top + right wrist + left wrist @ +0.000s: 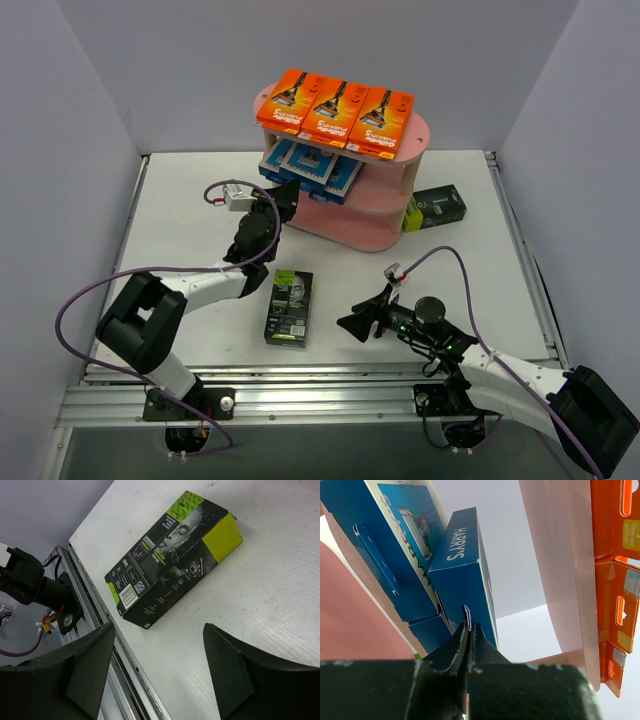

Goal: Place and organize the shaving razors onto the shelf

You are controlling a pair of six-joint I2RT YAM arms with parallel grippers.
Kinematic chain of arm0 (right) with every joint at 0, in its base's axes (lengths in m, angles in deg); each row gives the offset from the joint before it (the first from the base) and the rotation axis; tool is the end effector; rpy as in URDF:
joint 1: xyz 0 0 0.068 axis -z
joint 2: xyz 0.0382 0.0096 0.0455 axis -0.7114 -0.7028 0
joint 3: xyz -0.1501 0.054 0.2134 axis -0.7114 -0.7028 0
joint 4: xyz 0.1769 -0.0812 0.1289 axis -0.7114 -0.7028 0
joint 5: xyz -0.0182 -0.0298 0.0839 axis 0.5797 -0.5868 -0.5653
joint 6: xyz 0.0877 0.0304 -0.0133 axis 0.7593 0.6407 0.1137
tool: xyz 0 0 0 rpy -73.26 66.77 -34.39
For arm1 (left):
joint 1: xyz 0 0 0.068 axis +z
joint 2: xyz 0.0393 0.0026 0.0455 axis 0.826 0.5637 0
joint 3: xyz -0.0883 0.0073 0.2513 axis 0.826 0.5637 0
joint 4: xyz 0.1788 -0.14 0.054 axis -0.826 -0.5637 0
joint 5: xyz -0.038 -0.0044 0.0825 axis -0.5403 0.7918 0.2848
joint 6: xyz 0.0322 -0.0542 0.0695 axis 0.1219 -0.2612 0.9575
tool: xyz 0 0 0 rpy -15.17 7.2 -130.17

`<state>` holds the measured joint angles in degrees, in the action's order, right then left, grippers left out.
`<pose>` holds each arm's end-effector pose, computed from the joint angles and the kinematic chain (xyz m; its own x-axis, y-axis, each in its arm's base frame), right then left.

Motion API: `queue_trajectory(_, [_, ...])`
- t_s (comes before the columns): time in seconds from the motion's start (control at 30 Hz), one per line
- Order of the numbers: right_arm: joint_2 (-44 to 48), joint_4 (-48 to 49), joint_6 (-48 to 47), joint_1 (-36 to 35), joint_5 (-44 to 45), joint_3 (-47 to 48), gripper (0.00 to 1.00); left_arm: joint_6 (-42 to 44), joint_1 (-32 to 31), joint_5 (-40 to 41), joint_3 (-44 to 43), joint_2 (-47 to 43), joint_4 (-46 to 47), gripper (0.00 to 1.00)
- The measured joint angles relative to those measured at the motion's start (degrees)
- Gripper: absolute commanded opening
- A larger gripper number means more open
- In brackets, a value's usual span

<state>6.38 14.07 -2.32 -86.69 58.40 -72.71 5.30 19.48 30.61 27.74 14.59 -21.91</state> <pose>0.1244 0.1547 0.2033 -0.4246 0.2484 -0.8707 -0.8015 0.3441 0.4890 0.3240 -0.1881 0.2888 -0.0889 -0.9488 -0.3030 0.1757 0.2845 -0.9425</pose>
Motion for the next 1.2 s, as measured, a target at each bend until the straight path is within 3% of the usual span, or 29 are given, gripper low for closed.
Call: queue_trajectory(1.2, [-0.9,0.46,0.0,0.0,-0.2,0.0,0.67,-2.12,2.03,-3.3,-0.61,3.54,3.74,0.02])
